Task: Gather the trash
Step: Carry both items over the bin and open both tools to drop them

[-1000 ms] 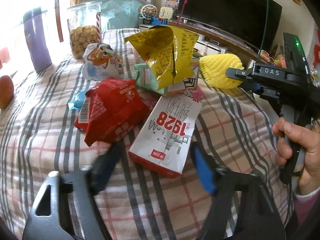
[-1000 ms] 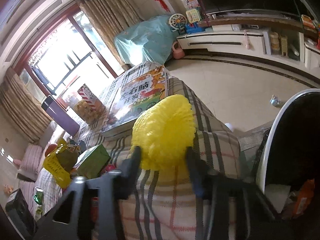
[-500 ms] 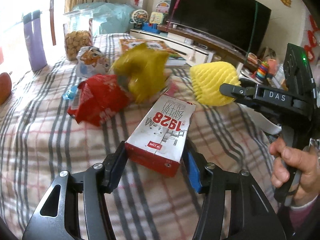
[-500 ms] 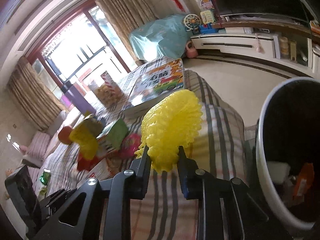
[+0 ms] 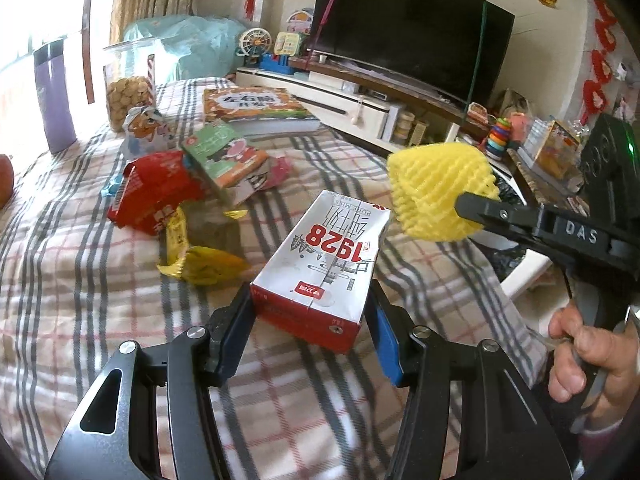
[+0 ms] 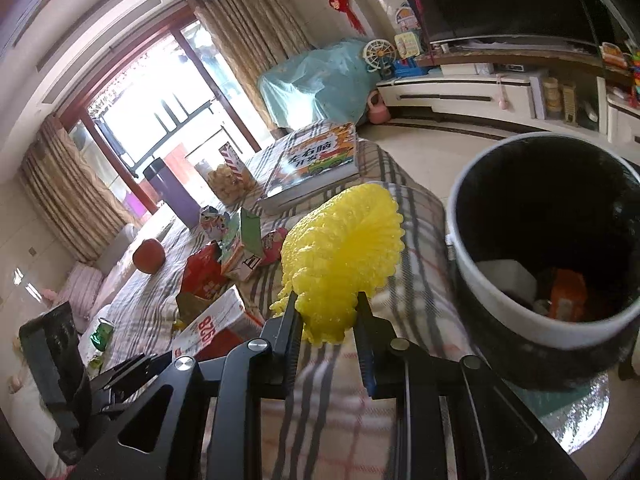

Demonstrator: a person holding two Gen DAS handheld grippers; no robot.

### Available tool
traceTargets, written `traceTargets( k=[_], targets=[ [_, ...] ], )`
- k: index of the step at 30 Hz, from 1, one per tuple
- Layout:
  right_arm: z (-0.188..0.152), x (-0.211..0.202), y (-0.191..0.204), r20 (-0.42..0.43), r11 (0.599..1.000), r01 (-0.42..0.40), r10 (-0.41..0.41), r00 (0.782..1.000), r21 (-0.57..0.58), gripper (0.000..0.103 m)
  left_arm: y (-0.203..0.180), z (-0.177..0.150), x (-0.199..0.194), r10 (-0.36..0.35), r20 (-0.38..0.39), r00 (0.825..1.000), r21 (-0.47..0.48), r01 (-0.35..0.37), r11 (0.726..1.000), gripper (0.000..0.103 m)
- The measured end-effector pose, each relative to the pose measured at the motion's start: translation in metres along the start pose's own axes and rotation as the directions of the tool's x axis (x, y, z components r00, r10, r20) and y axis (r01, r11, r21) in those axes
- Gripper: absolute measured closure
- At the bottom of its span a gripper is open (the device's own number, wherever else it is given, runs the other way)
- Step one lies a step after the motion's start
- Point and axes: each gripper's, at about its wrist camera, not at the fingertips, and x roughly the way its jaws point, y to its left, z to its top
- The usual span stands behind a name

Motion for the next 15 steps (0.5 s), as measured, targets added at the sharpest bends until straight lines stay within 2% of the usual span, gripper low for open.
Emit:
traceTargets(
  k=[15],
  targets=[
    [-0.015,-0.053,-0.037,0.062,0.995,0.07,-0.075,0.995,0.074,0.078,-0.05,0.009,0.009,-0.046,0.008,0.999,0.045,0.046,0.998,0.049]
  ],
)
